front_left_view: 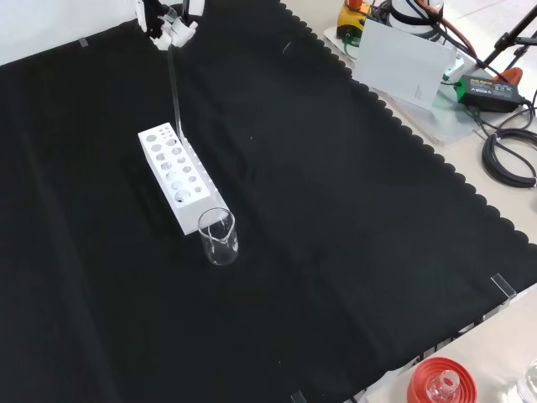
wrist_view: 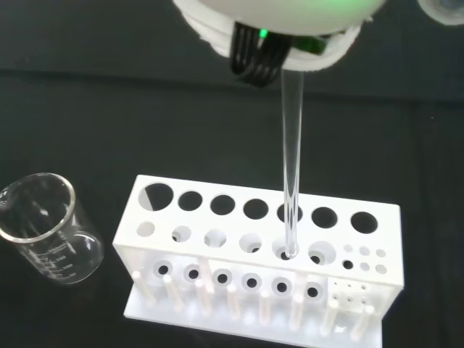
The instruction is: Put the glass rod back on the white test tube rack.
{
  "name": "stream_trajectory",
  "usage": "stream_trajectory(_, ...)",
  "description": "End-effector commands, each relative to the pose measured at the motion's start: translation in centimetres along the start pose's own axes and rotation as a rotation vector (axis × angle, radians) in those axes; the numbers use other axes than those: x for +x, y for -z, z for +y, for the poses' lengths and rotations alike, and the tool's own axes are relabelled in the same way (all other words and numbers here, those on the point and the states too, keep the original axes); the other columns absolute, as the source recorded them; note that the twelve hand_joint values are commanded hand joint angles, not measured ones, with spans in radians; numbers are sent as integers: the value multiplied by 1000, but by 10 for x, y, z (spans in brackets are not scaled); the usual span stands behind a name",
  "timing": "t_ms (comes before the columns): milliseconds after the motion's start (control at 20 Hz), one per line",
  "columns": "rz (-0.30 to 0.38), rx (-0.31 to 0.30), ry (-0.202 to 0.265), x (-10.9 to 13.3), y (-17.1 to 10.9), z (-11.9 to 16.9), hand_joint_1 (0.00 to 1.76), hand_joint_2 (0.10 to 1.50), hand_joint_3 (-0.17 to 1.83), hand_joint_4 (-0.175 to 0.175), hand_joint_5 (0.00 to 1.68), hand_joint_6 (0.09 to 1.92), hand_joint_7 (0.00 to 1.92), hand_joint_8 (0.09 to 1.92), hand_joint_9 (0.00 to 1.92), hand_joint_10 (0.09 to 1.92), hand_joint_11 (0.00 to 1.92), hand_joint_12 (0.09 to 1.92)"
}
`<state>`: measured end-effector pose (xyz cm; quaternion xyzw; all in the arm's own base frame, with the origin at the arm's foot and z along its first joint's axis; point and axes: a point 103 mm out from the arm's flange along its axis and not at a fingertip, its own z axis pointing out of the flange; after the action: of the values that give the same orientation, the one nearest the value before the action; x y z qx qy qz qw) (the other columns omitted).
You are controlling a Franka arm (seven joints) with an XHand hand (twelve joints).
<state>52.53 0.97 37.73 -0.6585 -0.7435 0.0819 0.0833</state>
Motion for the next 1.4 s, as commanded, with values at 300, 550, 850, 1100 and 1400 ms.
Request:
stream_trajectory(300,6,1,-14,-11,-6,12,1327,709,562,-175,1186,549,1376,681,1757,318,1555,658)
stream_trajectory(550,6,9,-5,-14,-7,12,1327,709,562,-175,1185,549,1376,681,1757,318,1555,658)
stream_trajectory(850,4,29,-13,-18,-11,23,1327,709,562,-175,1185,550,1376,681,1757,318,1554,659)
stream_trajectory(1100,2,39,-20,-21,-16,24,1327,710,562,-175,1185,550,1376,681,1757,319,1554,659)
stream_trajectory(1400,14,34,-34,-28,-18,24,1327,710,562,-175,1185,550,1375,682,1756,319,1554,659)
